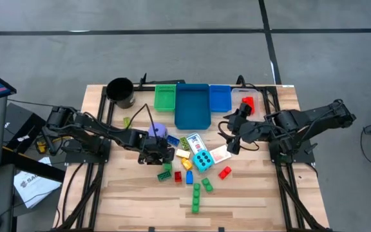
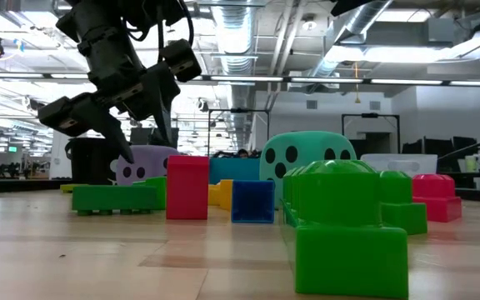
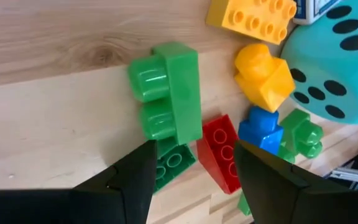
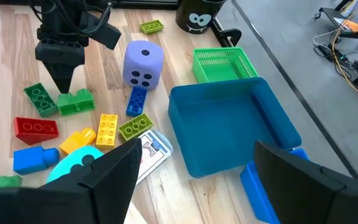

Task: Pick & Place Toys
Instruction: Put the large green game piece into the transparent bin

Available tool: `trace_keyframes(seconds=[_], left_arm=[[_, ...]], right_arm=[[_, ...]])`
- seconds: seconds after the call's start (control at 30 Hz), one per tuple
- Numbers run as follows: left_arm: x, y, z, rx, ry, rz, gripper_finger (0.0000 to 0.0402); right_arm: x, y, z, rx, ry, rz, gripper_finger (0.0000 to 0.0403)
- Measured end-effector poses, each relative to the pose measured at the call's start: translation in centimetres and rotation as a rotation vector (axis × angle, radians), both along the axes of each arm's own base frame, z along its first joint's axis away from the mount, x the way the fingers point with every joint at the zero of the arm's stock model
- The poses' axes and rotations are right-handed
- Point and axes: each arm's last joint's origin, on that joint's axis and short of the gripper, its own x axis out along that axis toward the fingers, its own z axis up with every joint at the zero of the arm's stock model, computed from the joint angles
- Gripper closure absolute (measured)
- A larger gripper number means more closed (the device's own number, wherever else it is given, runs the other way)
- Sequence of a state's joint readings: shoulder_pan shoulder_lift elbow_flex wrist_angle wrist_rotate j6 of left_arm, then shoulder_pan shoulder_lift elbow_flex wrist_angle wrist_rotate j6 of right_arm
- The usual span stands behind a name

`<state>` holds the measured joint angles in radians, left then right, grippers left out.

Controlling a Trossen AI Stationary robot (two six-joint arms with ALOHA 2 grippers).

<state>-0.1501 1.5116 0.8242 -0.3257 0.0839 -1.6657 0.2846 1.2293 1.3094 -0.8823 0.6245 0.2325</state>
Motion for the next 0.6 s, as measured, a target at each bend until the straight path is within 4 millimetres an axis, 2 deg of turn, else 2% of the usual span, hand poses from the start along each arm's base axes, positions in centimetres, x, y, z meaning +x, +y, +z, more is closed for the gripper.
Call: trace_keyframes(seconds=[0.33, 0.6], left_arm=[[0.0, 0.7, 0.0, 0.037, 0.002, 0.036, 0.0227], [0.1, 1.4, -0.1, 0.052, 0.000, 0.038, 0.0227]], right_arm=[[0.0, 0.0, 0.0, -0.006, 0.003, 0.004, 0.0097], [0.0, 0.0, 0.0, -0.013, 0.007, 0.010, 0.0097]])
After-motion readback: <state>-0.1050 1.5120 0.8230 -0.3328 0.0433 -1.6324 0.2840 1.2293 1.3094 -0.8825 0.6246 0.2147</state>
